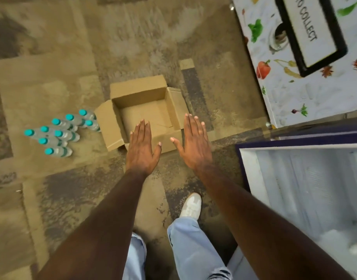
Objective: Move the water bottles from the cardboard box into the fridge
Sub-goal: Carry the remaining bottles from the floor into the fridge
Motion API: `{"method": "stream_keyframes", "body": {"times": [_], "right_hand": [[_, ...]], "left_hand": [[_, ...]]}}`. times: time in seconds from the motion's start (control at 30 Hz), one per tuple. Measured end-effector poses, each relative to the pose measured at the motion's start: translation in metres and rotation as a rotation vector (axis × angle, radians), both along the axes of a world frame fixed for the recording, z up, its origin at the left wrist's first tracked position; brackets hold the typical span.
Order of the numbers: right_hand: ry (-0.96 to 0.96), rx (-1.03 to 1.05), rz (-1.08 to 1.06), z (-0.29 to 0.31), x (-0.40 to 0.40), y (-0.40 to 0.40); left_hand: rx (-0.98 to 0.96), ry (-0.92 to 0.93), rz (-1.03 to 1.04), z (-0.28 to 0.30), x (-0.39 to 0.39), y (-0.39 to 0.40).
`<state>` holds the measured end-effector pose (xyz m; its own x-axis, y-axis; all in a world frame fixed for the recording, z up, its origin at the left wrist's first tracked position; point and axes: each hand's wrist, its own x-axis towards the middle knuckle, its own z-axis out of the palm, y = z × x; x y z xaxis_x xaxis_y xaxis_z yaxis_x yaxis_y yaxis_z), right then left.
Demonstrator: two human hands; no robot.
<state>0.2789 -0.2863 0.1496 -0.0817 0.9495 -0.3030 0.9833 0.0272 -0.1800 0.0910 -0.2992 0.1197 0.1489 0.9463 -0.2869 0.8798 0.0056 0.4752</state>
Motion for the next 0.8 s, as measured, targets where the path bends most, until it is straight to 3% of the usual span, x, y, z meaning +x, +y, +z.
{"method": "stream_keyframes", "body": {"times": [0.5,0.8], "right_hand": [[0.029,-0.012,0.444,-0.084,-0.206,0.033],[0.109,0.029,0.6,-0.159,-0.316,0.046]], "left_hand": [[0.026,-0.088,0.428,-0.09,-0.191,-0.031],[0.09,-0.108,0.672,-0.158,-0.273,-0.039]]}}
